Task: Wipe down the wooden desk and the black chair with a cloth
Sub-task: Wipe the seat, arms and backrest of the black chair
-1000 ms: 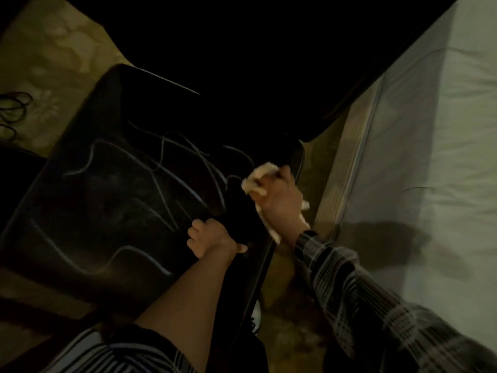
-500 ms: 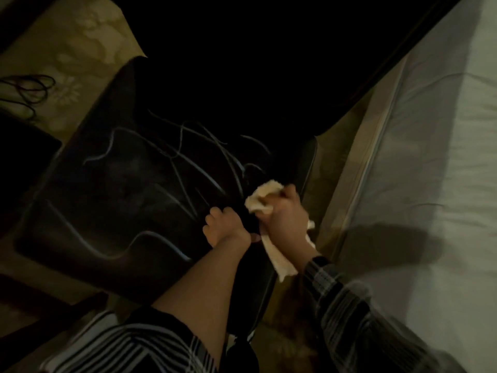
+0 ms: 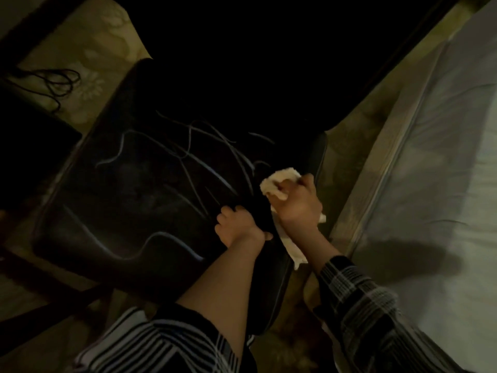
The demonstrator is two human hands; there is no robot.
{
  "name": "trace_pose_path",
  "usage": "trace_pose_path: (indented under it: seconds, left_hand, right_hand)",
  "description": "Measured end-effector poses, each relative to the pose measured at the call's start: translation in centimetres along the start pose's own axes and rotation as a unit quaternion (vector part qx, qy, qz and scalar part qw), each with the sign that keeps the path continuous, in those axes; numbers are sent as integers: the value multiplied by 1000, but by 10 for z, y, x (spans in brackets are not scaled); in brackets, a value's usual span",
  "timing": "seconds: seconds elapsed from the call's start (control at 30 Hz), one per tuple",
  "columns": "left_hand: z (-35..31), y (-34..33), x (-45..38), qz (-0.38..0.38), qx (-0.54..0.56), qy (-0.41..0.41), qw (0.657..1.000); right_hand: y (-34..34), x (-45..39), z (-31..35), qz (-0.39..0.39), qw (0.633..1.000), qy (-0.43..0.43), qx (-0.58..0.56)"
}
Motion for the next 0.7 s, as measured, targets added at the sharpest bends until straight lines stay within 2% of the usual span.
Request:
trace_pose_path:
  seconds: [0.1, 0.23, 0.33, 0.5, 0.6, 0.7]
  left_hand:
    - [-2, 0, -6, 7, 5, 7, 1000]
    - [-7, -3, -13, 16, 8, 2, 1000]
    - [-10, -3, -10, 18, 21, 12, 1000]
    - [-8, 0, -10, 13, 30, 14, 999]
    - [-8, 0, -10, 11, 23, 0, 1000]
    - [-8, -1, -14, 9, 24, -15, 1000]
  right_hand:
    - [13, -51, 4, -14, 999, 18, 25]
    - [35, -120, 15, -35, 999, 17, 1]
    - [29, -88, 23, -40, 999, 24, 2]
    - [-6, 7, 16, 71, 997, 35, 14]
    - [5, -15, 24, 83, 995, 43, 42]
    - [22, -64, 38, 50, 994, 68, 68]
Point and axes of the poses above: each hand's wrist, its own x-axis away from the middle knuckle, its own y-axis out of the back of the hand, z = x × y, the point moved 5 cm from there along -x, towards the middle knuckle, and after that the axes turned 11 degrees about z, right-handed, at the moved point
